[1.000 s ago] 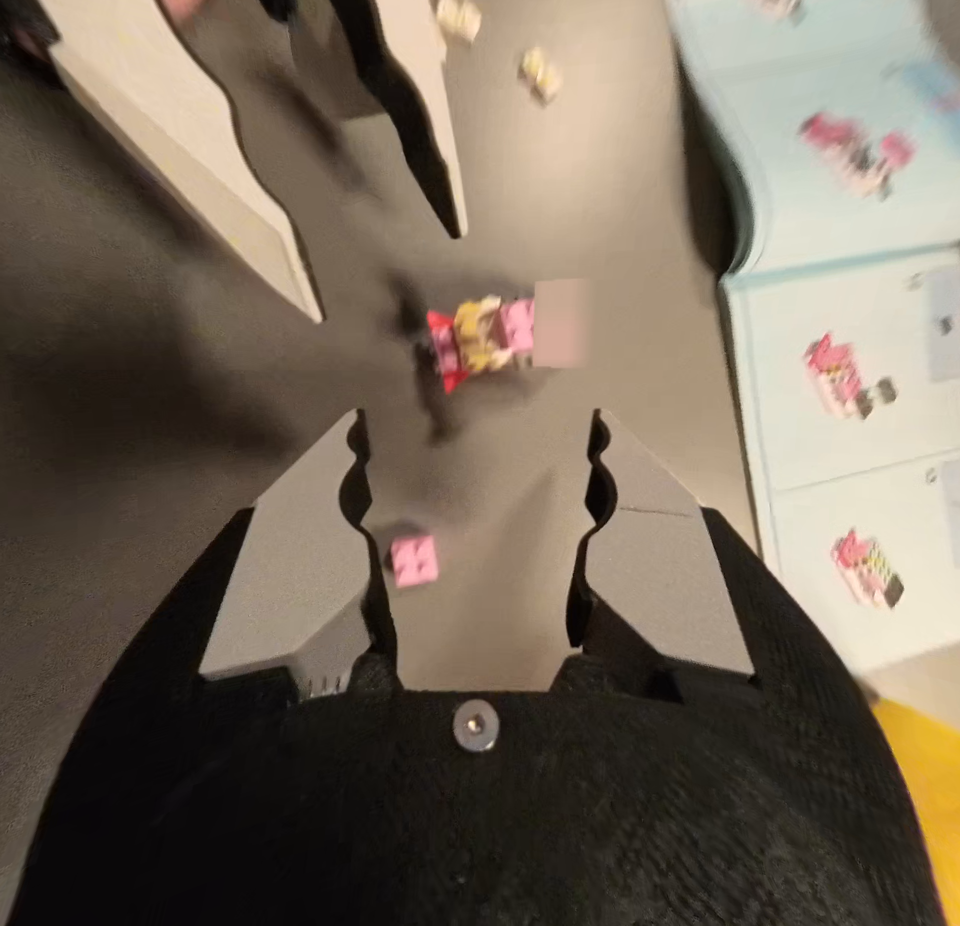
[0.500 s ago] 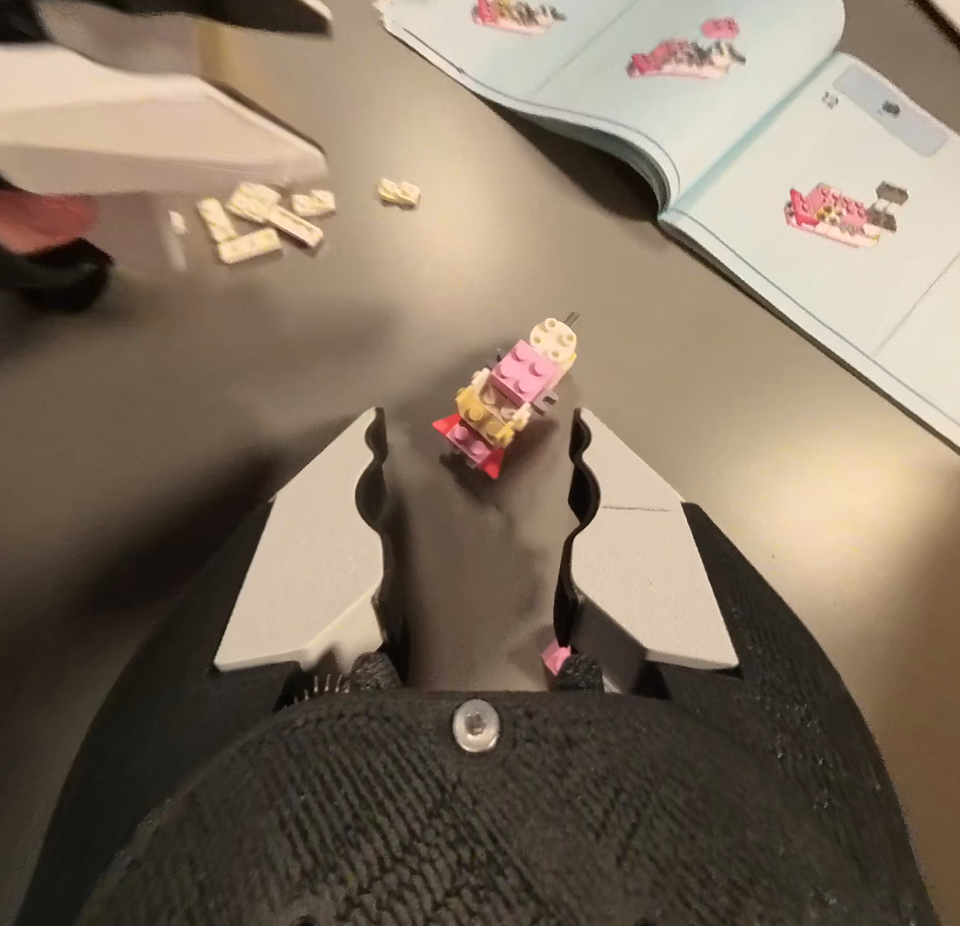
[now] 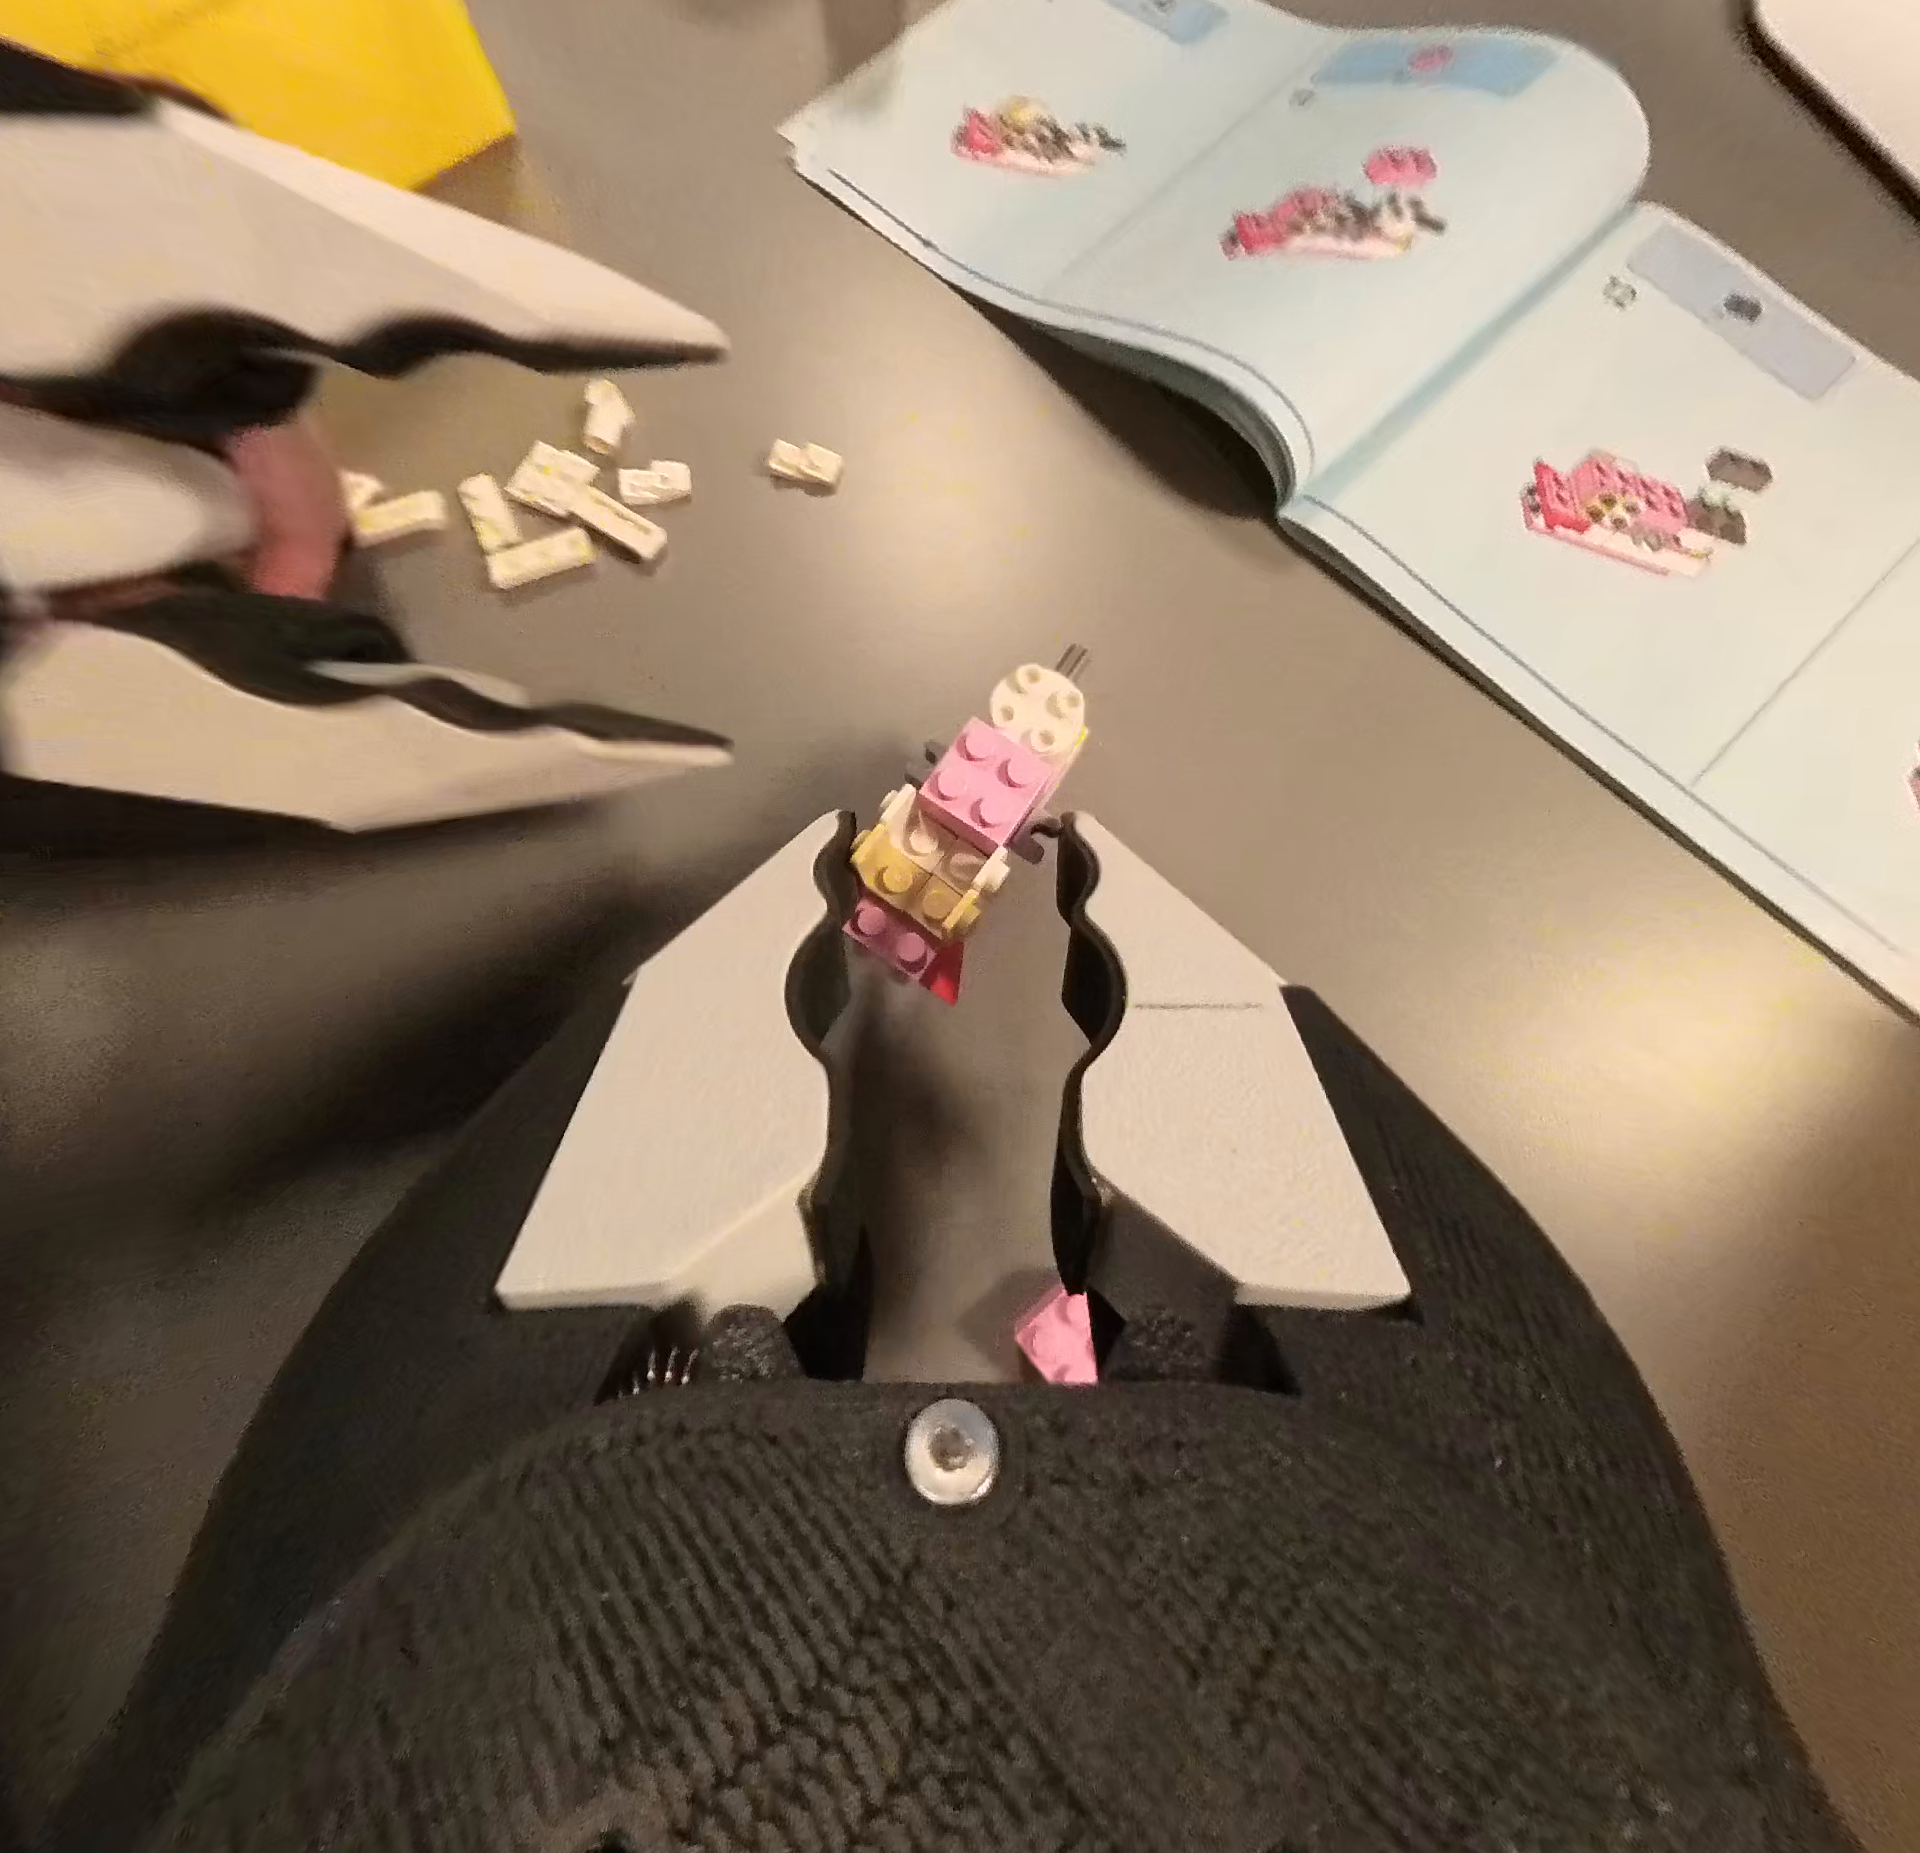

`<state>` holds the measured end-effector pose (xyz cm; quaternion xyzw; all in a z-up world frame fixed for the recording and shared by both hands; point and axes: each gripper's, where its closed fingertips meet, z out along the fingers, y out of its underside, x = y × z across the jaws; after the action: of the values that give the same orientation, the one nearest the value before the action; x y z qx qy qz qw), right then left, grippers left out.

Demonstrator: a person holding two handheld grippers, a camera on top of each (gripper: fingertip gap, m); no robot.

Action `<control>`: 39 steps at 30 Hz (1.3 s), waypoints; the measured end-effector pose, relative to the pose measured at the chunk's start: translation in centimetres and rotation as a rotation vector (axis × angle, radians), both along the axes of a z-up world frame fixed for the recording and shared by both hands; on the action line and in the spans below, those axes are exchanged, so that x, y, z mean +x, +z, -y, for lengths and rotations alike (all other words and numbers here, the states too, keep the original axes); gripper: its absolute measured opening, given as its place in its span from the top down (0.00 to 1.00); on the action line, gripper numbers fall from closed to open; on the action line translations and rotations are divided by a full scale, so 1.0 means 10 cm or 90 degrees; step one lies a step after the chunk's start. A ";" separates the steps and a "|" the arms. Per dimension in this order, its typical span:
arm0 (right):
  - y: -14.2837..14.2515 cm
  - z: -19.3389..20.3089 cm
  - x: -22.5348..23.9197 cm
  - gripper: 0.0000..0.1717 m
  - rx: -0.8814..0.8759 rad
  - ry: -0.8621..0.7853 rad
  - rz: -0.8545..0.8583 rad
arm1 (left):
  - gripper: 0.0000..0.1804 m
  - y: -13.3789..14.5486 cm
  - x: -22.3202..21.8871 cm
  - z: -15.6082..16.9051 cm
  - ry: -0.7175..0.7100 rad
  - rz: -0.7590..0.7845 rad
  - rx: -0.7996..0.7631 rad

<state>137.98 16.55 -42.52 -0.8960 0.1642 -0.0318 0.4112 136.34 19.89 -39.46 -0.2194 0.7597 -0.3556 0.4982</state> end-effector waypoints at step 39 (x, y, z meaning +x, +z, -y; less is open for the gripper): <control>-0.21 0.93 -0.19 0.78 -0.034 0.156 0.075 | 0.82 -0.17 0.09 0.30 -0.048 0.209 0.434</control>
<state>136.07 7.25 -44.63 -0.9167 0.0282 -0.0381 0.3967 137.26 16.90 -41.17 0.0470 0.7523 -0.1308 0.6440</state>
